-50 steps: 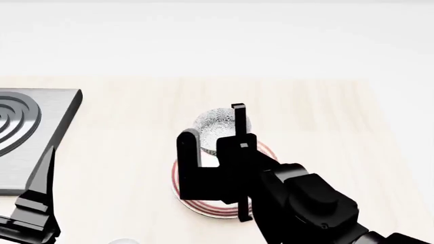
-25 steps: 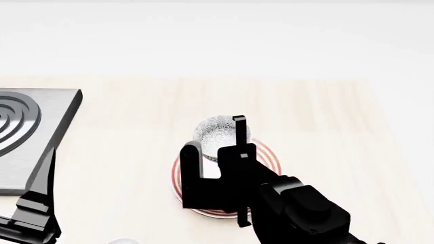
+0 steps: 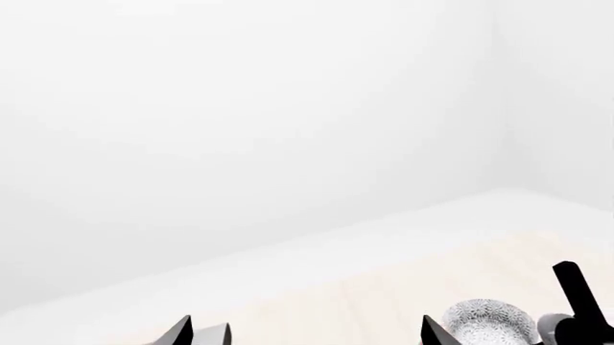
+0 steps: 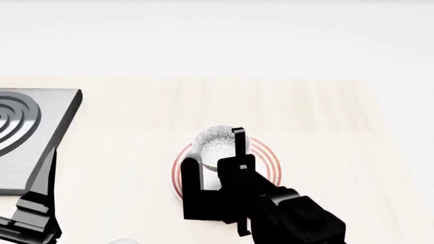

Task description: Pick the akita bowl between the plate and the ramekin and place it on the plate.

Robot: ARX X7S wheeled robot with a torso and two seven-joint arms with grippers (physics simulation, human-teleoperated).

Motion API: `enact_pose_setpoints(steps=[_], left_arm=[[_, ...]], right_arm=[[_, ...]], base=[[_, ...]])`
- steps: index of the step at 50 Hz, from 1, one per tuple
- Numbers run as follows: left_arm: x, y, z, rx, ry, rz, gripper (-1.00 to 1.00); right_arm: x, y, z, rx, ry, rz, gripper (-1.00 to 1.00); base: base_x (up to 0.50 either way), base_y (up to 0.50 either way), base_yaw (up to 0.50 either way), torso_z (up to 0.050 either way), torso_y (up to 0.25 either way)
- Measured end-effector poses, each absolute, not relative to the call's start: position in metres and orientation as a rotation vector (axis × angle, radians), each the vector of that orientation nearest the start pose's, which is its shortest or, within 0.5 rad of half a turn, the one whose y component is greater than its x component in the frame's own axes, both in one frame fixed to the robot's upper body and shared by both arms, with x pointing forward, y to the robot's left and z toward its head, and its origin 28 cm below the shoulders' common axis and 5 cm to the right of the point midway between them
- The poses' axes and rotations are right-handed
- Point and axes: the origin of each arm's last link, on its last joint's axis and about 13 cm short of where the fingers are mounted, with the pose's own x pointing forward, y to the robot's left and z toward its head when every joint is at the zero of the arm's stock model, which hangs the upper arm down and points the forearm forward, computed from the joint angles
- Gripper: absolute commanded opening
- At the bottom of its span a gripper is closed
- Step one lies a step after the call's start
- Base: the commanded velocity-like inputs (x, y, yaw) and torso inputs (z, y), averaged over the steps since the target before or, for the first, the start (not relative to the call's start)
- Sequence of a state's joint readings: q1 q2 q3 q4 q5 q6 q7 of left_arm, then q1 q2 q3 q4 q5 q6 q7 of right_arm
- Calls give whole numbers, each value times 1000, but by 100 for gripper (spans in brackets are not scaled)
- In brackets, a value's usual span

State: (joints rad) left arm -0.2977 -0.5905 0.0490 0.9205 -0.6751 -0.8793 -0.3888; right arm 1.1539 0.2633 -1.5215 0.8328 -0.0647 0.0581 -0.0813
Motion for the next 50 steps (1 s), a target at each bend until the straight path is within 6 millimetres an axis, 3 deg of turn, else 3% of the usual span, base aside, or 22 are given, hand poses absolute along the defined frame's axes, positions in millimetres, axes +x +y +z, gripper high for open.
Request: enact_pose_setpoints(steps=[33,34,50], left_arm=[[185,241,193,194,-207,-149,100],[185,241,193,194,-207,-149,100],[185,241,193,192,-209,-150,100]], right_arm=[[391,-94,99,-1447,55,701,-100],[391,-94,99,-1447,56,702,100],[390,-95,105,-1455,40,693,100]], base=[[0,0,0,0,1],[0,0,0,0,0],[0,0,0,0,0]])
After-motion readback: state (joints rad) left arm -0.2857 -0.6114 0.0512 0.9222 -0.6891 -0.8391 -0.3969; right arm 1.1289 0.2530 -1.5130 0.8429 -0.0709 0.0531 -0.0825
